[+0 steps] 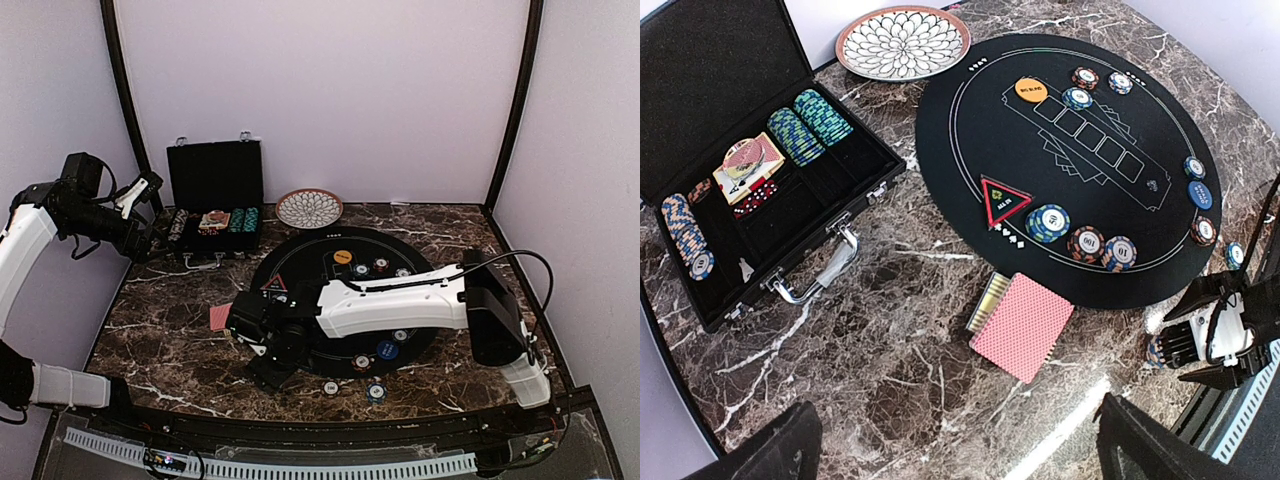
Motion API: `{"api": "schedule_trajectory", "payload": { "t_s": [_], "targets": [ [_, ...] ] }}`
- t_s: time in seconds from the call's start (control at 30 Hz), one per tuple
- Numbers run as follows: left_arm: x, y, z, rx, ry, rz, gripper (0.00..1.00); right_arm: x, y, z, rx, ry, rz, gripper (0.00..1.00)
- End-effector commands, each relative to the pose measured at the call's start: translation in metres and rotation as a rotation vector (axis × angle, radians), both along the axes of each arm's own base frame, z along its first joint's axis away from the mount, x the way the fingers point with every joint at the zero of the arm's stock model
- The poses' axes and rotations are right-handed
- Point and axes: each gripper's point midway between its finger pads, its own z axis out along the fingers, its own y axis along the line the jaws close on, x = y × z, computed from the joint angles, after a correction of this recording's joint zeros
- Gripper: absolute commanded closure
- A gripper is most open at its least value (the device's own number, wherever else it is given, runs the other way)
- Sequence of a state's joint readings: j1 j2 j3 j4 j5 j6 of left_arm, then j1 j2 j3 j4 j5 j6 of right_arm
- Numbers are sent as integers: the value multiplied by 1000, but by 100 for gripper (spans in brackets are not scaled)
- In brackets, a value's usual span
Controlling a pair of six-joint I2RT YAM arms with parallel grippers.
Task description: Distribute texas hold em gaming equipment
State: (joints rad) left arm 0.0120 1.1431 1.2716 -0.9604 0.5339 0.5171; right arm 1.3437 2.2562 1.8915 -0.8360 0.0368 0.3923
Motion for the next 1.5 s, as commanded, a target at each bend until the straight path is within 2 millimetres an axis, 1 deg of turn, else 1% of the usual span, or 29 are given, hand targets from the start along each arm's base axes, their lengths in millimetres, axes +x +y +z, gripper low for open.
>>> {"api": "schedule_trajectory", "payload": {
  "t_s": [0.0, 0.43, 0.6, 0.8, 0.87, 0.93, 1.0, 1.03, 1.1, 1.17, 1.3, 1.47],
  "targets": [
    [-9, -3, 0, -6, 0, -21, 1, -2, 5, 1, 5, 4, 14, 31],
    [-10, -3, 1, 0, -5, -19, 1, -3, 3, -9, -19, 7, 21, 38],
    [-10, -2, 1, 3, -5, -19, 1, -3, 4, -5, -17, 6, 21, 48],
    [-9, -2, 1, 3, -7, -18, 1, -1, 4, 3, -9, -4, 18, 65],
    [-9, -2, 2, 2, -8, -17, 1, -1, 3, 4, -12, -8, 17, 68],
    [-9, -2, 2, 3, -9, -17, 1, 0, 1, 3, -19, -13, 16, 67],
    [-9, -2, 2, 5, -9, -16, 1, 1, 0, 0, -29, -17, 14, 65],
    [-9, -2, 2, 6, -11, -16, 1, 1, 0, -1, -31, -16, 14, 62],
    [-10, -2, 2, 7, -9, -16, 1, 1, 0, -2, -32, -16, 15, 52],
    [-10, -1, 2, 8, -10, -15, 1, 1, 0, -2, -30, -14, 15, 48],
    [-9, -1, 2, 10, -12, -14, 1, -2, 2, -4, -26, -2, 22, 45],
    [-9, -1, 3, 12, -15, -13, 1, -4, 1, -10, -37, 10, 27, 45]
  ]
}}
